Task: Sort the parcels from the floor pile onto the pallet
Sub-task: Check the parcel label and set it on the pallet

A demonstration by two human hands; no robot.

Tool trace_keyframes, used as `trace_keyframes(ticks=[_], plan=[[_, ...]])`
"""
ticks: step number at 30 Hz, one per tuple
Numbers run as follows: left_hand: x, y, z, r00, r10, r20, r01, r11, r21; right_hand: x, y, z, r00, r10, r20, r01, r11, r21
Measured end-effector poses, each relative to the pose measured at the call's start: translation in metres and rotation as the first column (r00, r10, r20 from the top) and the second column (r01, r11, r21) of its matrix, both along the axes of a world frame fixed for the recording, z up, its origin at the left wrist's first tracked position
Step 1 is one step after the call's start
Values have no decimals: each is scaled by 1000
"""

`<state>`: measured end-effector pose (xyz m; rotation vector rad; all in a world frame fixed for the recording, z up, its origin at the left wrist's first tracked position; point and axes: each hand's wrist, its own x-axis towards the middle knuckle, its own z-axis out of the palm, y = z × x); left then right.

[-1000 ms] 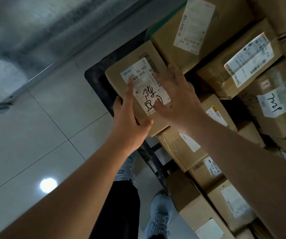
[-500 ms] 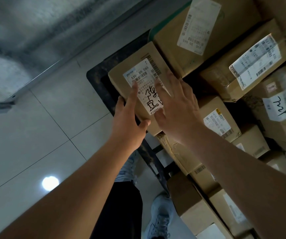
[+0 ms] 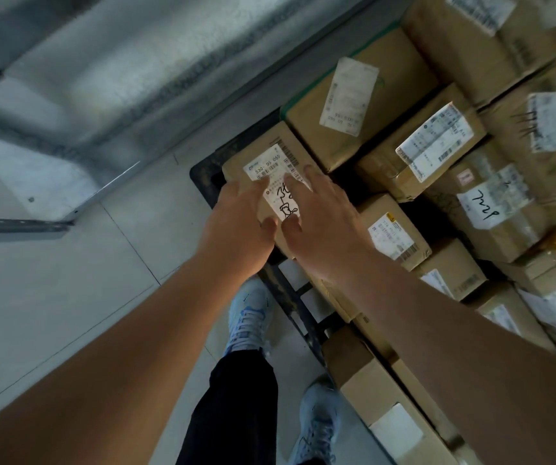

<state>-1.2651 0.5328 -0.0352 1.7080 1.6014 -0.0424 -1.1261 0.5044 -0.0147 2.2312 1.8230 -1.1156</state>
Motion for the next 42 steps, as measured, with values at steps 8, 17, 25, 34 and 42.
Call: trace_keyframes(ticks=[8, 17, 25, 34, 42], plan=[[1, -22, 143, 986, -162, -46, 168, 961, 222, 19, -42, 127, 1000, -7, 4, 6, 983, 182], [9, -107, 403, 904, -367, -221, 426, 814, 395, 53, -155, 365, 998, 2, 64, -26, 923, 384], [2, -243, 592, 851, -452, -267, 519, 649, 556, 55, -306, 553, 979, -72, 193, -40, 854, 519], [-27, -436, 696, 743, -588, -321, 633, 460, 623, 12, -529, 661, 935, -260, 243, 66, 798, 599], [-12, -555, 772, 681, -643, -350, 661, 336, 671, 11, -654, 729, 893, -332, 304, 75, 775, 628]])
